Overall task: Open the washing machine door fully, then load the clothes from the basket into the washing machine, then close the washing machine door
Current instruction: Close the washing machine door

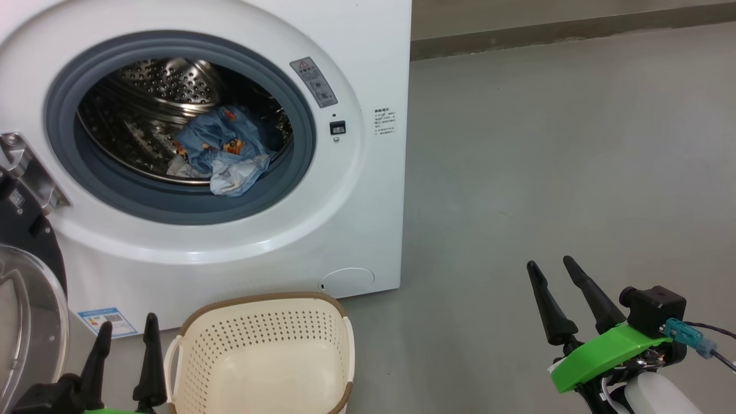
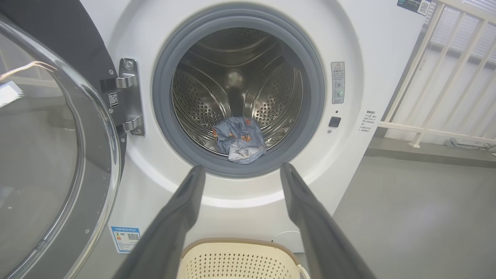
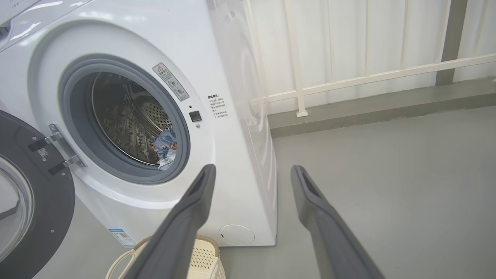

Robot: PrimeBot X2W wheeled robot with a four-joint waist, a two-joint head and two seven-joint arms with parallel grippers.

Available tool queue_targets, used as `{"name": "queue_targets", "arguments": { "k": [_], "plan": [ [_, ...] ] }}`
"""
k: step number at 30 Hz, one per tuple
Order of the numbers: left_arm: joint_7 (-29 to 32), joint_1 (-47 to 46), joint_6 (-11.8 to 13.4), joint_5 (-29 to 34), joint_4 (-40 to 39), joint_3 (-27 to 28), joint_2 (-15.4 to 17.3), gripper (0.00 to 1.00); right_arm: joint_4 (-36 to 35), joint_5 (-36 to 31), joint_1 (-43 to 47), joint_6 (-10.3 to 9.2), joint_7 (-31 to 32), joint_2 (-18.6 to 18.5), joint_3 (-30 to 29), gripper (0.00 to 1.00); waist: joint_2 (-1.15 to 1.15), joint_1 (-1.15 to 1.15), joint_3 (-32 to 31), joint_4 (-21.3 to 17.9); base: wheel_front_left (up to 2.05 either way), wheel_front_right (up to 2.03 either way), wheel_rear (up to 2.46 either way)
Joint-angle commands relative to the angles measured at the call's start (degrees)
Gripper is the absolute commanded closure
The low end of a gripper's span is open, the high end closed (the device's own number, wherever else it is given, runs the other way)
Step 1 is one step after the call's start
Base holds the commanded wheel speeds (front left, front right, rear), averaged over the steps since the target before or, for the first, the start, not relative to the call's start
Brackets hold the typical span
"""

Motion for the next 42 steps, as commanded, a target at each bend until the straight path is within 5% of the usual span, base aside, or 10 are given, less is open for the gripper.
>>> {"name": "queue_targets", "arguments": {
  "k": [1,42],
  "plan": [
    [-0.51,-1.72,0.43,-0.34,-1.39,2.14,1.61,0.0,-1.17,0.01,-1.0,0.32,-0.38,-0.13,1.08,0.0,0.0,0.0,-0.01,-0.02,-0.58,0.58,0.0],
    [-0.59,-1.93,2.03,0.13,-0.86,0.53,2.07,0.0,-0.52,-0.44,-0.83,0.32,-0.14,-0.66,1.47,0.0,0.0,0.0,-0.33,1.2,-0.02,0.02,0.0]
  ]
}}
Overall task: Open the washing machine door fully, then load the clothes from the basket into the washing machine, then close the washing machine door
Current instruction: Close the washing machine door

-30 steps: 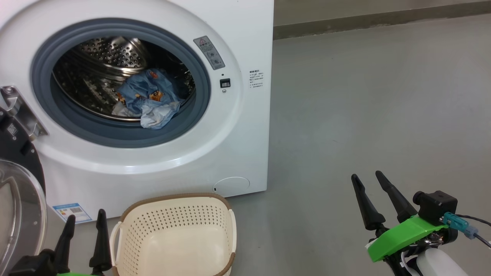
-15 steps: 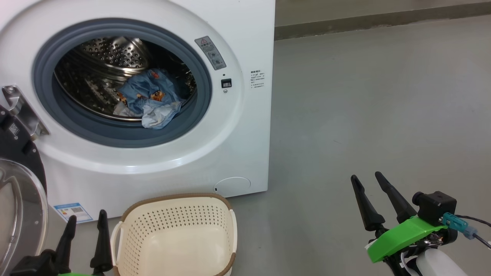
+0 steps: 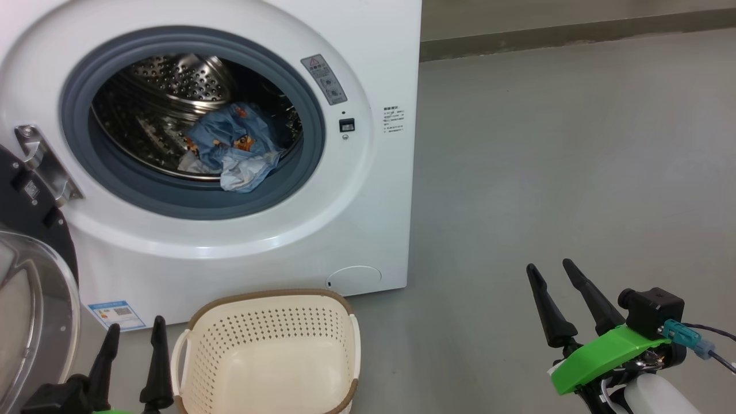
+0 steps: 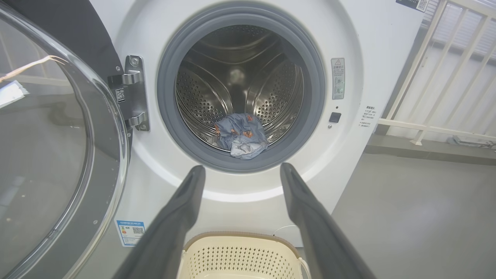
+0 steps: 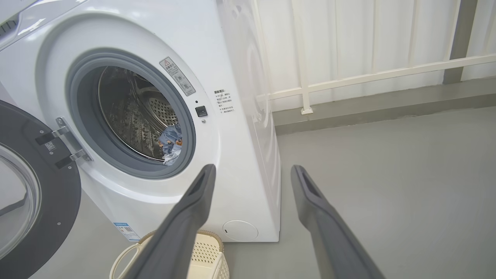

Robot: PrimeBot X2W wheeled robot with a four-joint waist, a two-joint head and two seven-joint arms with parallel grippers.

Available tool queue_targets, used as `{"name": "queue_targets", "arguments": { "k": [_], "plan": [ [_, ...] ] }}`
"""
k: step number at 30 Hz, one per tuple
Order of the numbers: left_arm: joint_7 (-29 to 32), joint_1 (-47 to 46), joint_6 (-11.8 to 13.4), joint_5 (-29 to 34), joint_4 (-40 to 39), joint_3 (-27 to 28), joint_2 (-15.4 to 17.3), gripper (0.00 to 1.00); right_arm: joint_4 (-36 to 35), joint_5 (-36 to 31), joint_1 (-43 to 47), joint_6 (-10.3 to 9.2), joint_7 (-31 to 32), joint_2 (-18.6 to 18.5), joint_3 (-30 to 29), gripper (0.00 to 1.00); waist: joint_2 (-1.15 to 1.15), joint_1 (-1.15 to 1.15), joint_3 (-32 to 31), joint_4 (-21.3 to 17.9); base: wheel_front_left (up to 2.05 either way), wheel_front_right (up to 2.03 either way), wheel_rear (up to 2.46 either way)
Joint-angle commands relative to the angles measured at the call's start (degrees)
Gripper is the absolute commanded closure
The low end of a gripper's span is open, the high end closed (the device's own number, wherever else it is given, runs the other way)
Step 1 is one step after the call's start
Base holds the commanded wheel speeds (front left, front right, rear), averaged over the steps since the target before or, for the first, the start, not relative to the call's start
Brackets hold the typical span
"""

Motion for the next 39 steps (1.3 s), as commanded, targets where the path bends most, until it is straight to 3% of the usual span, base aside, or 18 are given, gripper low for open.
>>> {"name": "queue_targets", "arguments": {
  "k": [1,12,24,39],
  "plan": [
    [-0.5,-1.93,0.36,0.46,-1.17,1.94,1.74,0.0,-1.13,-0.48,-0.79,0.32,-0.15,-0.54,1.09,0.0,0.0,0.0,-0.05,0.2,0.0,0.0,0.0],
    [0.01,-1.74,2.58,1.66,-0.94,1.63,2.35,0.0,-1.21,-0.54,-0.4,0.32,-0.21,-0.22,0.98,0.0,0.0,0.0,-0.6,4.57,0.0,0.0,0.0],
    [0.83,-1.04,4.88,1.88,-1.77,2.16,3.15,0.0,-0.53,-0.22,-0.61,0.32,-0.37,0.53,1.61,0.0,0.0,0.0,-1.2,13.05,0.0,0.0,0.0],
    [1.83,-0.67,5.76,1.58,-2.5,1.81,3.62,0.0,0.38,0.5,-0.99,0.32,-0.52,0.87,2.53,0.0,0.0,0.0,-1.82,22.18,0.0,0.0,0.0]
  ]
}}
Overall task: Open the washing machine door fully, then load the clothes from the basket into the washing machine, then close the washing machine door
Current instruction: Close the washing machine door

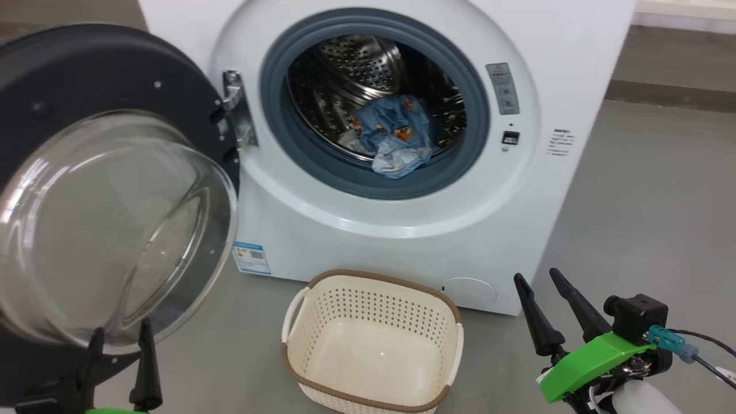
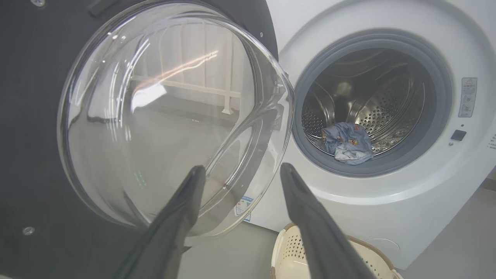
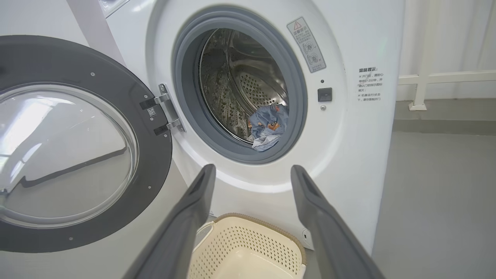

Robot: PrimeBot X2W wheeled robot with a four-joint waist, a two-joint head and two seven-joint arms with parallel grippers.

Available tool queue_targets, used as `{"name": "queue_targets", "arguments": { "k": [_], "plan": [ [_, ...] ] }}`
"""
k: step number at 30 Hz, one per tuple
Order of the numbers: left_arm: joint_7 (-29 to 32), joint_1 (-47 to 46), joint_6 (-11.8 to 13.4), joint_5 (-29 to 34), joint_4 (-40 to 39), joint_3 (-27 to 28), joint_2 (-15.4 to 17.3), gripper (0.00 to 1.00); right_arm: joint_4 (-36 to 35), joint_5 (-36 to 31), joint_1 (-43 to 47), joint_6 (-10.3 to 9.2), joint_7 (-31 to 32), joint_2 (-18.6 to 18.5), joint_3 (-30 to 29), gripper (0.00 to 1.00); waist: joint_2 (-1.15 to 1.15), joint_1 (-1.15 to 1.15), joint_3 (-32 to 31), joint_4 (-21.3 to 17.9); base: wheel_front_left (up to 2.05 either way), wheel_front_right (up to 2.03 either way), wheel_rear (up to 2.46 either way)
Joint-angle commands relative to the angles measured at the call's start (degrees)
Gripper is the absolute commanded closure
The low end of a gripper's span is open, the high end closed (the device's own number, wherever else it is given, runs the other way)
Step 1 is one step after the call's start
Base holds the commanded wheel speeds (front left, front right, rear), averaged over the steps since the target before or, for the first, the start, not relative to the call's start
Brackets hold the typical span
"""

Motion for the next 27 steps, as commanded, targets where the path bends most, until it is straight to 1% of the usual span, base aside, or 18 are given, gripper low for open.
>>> {"name": "queue_targets", "arguments": {
  "k": [1,5,14,20,27],
  "plan": [
    [0.19,-0.95,0.45,0.45,-1.82,2.03,1.82,0.0,-1.06,0.41,-1.0,0.32,-0.51,-0.31,1.07,0.0,0.0,0.0,-0.22,2.84,0.0,0.0,0.0],
    [0.3,-0.9,0.52,0.42,-2.05,1.83,1.92,0.0,-1.05,0.45,-1.01,0.32,-0.53,-0.13,1.0,0.0,0.0,0.0,-0.21,4.71,0.0,0.0,0.0],
    [0.55,-0.78,0.75,0.28,-2.41,1.63,2.22,0.0,-1.37,0.44,-1.02,0.32,-0.54,0.28,1.03,0.0,0.0,0.0,-0.37,6.98,0.0,0.0,0.0],
    [0.73,-0.7,0.94,0.09,-2.66,1.57,2.44,0.0,-1.48,0.43,-0.93,0.32,-0.54,0.54,0.94,0.0,0.0,0.0,-0.44,7.5,0.0,0.0,0.0],
    [0.65,-0.5,1.34,-0.15,-2.95,1.83,2.71,0.0,-1.57,0.61,-0.94,0.32,-0.54,0.64,1.29,0.0,0.0,0.0,-0.41,6.94,0.0,0.0,0.0]
  ]
}}
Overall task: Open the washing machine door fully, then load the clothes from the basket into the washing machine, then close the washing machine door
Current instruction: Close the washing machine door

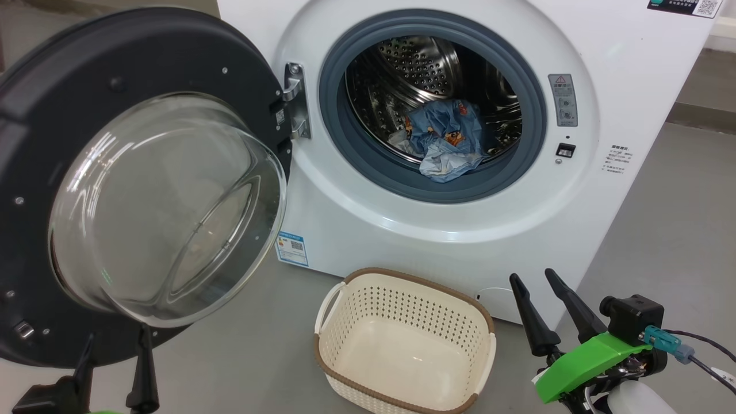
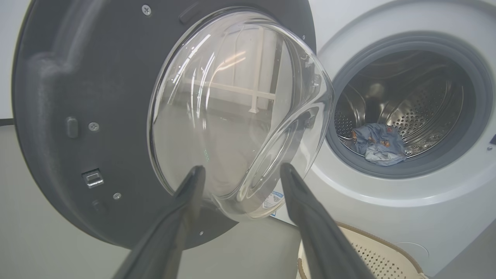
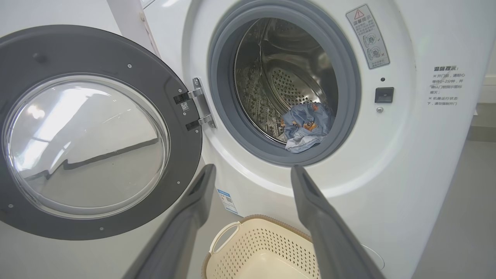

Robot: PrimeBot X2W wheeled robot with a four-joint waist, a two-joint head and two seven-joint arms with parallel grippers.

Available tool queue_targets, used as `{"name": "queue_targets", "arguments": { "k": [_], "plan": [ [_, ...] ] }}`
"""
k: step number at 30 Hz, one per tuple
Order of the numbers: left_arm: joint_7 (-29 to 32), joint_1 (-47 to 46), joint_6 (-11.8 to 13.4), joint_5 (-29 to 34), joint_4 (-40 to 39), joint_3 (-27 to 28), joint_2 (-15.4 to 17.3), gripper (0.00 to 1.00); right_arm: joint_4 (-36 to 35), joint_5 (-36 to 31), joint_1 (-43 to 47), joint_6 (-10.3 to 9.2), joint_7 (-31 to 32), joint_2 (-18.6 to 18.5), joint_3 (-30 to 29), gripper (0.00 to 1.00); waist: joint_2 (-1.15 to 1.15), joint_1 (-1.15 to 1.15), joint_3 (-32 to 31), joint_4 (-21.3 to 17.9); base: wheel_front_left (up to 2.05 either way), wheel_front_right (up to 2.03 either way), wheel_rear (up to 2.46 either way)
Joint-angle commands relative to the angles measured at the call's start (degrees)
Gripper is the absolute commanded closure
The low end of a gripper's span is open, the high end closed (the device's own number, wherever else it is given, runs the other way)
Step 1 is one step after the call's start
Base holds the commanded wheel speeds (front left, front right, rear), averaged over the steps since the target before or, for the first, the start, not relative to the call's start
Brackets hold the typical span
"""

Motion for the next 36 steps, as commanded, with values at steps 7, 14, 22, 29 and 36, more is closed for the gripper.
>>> {"name": "queue_targets", "arguments": {
  "k": [7,14,22,29,36],
  "plan": [
    [-0.33,-1.39,0.57,-0.32,-1.98,2.52,1.82,0.0,-1.69,0.61,-0.63,0.32,-0.54,-0.21,1.35,0.0,0.0,0.0,0.18,-1.1,0.0,0.0,0.0],
    [-0.18,-1.39,0.69,-0.58,-2.33,2.61,2.21,0.0,-1.72,0.55,-0.62,0.32,-0.54,-0.16,1.51,0.0,0.0,0.0,0.65,-1.77,0.0,0.0,0.0],
    [0.36,-1.35,0.7,-0.77,-2.81,2.4,2.67,1.0,-1.78,0.31,-0.42,0.32,-0.54,-0.04,1.31,0.0,0.0,0.0,1.02,-1.72,0.0,0.0,0.0],
    [0.91,-3.03,0.33,-1.21,-4.9,3.64,4.72,1.0,-1.74,0.19,-0.21,0.32,-0.54,0.06,1.15,0.0,0.0,0.0,1.24,-1.24,0.0,0.0,0.0],
    [2.12,-8.28,-0.52,-5.03,-13.37,10.15,9.14,1.0,-1.63,0.24,0.36,0.32,-0.54,-0.06,1.17,0.0,0.0,0.0,1.52,-0.22,0.0,0.0,0.0]
  ]
}}
